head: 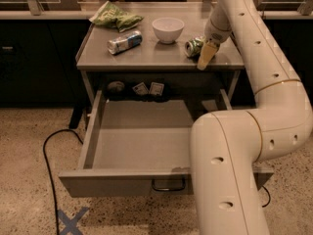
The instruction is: Place green can into top drawer
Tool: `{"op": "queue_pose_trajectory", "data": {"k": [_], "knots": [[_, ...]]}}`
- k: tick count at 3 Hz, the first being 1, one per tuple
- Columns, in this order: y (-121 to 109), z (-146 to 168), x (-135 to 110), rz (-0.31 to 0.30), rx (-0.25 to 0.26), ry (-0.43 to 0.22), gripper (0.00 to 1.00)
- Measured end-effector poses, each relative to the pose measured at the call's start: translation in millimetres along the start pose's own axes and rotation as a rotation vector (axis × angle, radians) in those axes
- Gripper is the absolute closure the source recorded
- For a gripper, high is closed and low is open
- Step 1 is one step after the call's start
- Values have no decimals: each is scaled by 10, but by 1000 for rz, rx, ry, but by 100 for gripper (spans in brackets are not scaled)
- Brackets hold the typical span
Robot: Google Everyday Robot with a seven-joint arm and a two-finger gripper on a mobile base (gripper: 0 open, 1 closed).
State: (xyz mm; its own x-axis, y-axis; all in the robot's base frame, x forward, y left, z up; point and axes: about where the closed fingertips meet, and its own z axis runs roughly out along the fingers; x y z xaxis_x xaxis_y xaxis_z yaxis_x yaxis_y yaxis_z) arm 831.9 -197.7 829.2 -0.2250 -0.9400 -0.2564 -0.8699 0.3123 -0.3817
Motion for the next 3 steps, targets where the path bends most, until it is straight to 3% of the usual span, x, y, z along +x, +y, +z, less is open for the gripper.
{"op": "queue_pose_trajectory", "data": {"k": [3], "knots": [[-13,-27,-13,2,7,-3,88]]}}
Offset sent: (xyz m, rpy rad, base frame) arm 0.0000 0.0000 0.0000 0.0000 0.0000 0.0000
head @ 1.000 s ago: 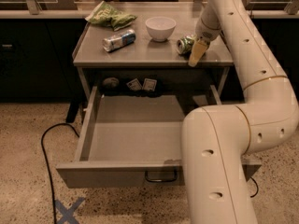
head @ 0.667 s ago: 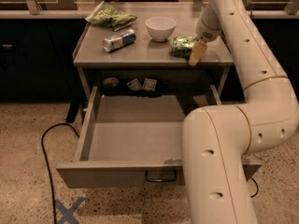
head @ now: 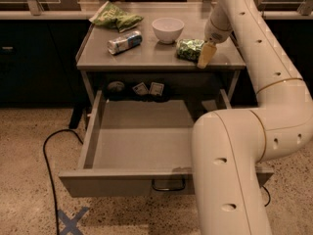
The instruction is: Place green can into top drawer
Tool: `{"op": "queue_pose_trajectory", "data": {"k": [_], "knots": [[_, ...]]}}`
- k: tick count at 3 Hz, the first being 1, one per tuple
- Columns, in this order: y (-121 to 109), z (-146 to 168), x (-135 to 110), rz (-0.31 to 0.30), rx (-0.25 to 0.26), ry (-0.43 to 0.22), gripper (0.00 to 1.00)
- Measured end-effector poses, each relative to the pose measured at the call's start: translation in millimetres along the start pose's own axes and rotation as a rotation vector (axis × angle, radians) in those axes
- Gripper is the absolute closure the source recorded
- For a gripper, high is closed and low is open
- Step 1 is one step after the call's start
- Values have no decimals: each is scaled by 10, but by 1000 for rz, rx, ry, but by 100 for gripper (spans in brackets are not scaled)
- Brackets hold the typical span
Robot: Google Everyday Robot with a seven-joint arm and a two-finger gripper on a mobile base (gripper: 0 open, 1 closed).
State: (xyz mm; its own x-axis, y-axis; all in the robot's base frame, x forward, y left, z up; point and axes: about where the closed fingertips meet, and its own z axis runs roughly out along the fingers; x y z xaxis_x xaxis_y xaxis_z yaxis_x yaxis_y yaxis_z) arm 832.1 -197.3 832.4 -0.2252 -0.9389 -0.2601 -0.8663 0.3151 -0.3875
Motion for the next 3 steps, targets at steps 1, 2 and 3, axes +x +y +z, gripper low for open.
{"op": "queue_pose_trajectory", "data": {"k": [1,2,3], "knots": [[13,51,10,9,-5,-2,100],[17,46,-19,16,-6,-15,100],[29,-13,-46,60,-6,-36,100]]}}
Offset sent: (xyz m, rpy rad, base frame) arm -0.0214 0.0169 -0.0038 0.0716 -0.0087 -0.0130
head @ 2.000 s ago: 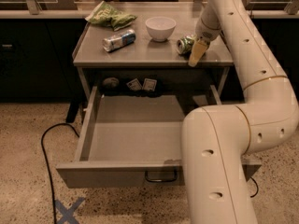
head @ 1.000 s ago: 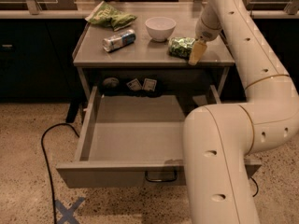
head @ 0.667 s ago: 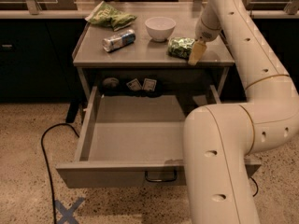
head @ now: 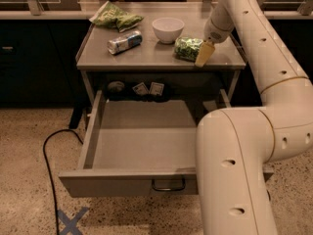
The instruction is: Place green can into top drawer
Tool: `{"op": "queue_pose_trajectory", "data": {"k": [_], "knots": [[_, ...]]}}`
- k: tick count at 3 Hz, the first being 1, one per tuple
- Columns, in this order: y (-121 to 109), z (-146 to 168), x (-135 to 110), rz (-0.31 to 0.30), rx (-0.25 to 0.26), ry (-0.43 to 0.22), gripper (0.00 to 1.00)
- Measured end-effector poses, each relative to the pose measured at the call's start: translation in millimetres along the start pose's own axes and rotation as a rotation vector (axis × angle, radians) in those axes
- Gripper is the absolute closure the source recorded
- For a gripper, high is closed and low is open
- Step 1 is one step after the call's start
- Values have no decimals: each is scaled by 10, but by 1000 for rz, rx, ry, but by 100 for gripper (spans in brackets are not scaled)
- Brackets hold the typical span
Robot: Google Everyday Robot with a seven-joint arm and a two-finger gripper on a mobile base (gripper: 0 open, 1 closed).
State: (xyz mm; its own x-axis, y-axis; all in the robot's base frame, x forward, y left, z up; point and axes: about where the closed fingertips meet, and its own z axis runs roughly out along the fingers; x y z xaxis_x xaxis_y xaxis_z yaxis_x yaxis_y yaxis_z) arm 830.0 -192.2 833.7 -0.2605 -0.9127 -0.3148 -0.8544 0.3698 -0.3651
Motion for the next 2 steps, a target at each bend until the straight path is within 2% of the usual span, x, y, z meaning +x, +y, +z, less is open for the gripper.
{"op": "queue_pose_trajectory", "data": {"k": [1,2], "knots": [[71,-39,-50,43,3,-10,100],[300,-270,-182,61,25,-15,100]]}}
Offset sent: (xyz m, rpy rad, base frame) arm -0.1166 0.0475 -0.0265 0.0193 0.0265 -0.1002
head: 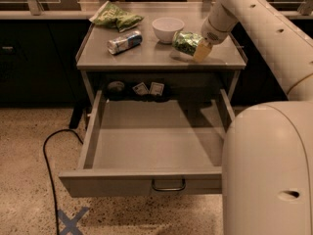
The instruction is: Place green can into top drawer
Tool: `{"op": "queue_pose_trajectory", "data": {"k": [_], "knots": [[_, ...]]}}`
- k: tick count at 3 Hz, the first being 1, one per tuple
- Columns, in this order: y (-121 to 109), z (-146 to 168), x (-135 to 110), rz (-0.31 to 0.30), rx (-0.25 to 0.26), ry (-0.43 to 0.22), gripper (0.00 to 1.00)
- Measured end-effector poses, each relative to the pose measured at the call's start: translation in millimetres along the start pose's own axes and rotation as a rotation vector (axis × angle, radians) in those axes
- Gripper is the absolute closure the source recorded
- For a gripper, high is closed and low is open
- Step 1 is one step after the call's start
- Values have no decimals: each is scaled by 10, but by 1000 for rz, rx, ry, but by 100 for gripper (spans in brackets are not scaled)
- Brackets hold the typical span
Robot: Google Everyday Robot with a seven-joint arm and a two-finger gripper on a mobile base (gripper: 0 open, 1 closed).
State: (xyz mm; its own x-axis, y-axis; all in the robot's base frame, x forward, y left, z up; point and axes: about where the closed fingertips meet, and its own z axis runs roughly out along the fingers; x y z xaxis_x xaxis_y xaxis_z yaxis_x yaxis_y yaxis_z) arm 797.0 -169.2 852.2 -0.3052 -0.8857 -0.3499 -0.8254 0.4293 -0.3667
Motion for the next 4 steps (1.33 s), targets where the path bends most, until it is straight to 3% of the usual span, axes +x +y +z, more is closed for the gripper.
{"op": "queue_pose_trajectory", "data": {"k": [1,2,3,4], "knots": [[11,12,-12,-2,-3,-2,100],[219,-108,8,-11,-30,-2,100],[590,-590,118,27,-44,-24,100],[1127,-850,297,65,-100,-30,100]]}}
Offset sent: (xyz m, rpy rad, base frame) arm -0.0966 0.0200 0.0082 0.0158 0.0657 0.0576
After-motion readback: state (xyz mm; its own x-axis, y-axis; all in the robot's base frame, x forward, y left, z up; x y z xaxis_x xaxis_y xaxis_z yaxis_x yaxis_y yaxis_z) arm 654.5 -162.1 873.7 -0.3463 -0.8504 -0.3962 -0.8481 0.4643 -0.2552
